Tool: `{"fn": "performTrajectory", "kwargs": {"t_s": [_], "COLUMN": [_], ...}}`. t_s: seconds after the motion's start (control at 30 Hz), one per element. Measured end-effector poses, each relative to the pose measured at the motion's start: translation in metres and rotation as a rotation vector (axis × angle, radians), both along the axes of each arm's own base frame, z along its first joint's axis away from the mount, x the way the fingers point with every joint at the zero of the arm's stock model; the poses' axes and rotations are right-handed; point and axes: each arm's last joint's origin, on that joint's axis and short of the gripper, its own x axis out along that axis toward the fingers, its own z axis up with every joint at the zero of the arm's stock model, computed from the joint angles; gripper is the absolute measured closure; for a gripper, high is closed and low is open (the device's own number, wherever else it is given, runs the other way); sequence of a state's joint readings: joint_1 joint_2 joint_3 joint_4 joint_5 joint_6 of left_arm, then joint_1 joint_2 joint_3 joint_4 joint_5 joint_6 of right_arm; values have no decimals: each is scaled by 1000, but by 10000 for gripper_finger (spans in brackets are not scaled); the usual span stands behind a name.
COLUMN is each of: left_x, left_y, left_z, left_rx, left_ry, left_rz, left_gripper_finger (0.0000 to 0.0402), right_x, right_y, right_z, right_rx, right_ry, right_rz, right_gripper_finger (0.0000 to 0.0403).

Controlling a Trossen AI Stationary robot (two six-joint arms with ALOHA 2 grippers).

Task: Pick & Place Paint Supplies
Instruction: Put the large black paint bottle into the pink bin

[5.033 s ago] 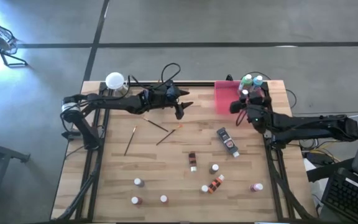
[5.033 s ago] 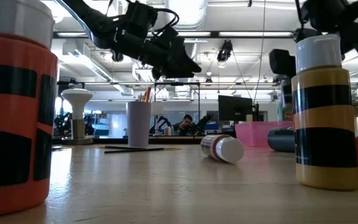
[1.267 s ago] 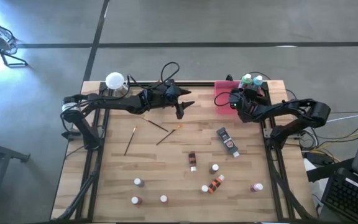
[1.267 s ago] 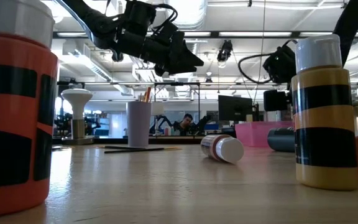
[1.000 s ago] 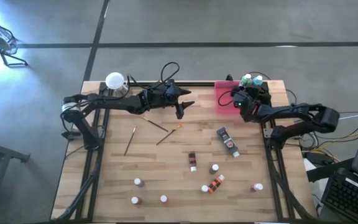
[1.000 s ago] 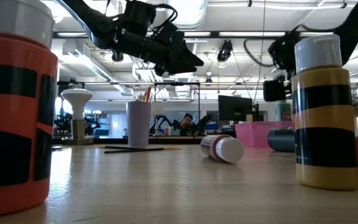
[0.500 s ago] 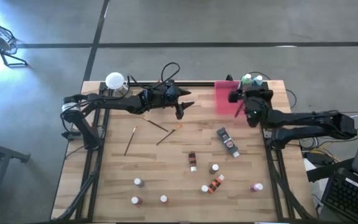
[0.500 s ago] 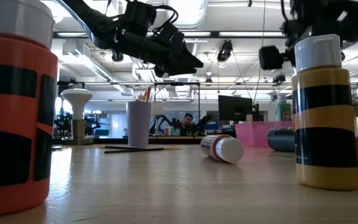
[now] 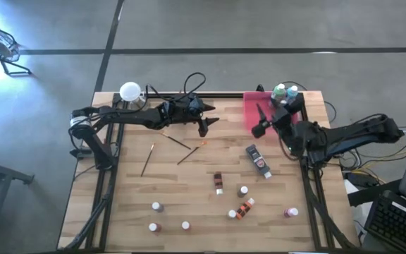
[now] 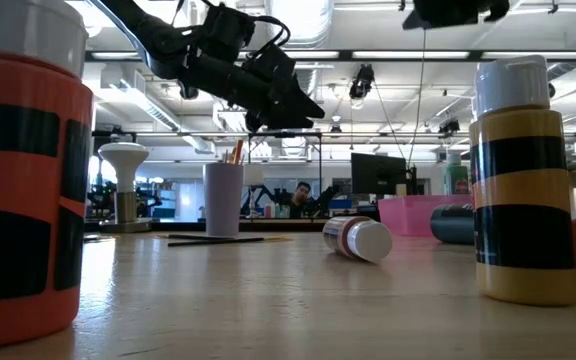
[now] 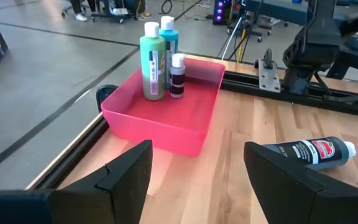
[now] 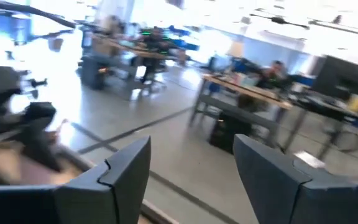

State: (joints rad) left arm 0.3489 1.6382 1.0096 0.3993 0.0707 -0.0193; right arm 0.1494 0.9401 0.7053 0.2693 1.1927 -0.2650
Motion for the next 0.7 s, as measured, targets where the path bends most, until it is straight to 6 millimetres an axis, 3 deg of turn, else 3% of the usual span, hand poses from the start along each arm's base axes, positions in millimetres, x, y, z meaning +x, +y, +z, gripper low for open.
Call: {"fn": "performTrajectory", "kwargs": {"t_s": [0.2,0.37,0.7], "left_x": [1,3,8], "left_y": [-5,-10,-29], "left_z": [-1,-3,-4], "left_rx": [-16,-1,63], "left_ry": [11,28,46], "left_rz": [-56,-95,-215], "left_gripper_finger": [142,142,142], "right_x": [-2,-14,-19], "right_y": [23,30,37], "right_z": [9,14,2], "right_rx": [142,488,805], "right_ry": [58,65,299], "right_rz": [124,231,180], "right_gripper_finger": [191,198,214]}}
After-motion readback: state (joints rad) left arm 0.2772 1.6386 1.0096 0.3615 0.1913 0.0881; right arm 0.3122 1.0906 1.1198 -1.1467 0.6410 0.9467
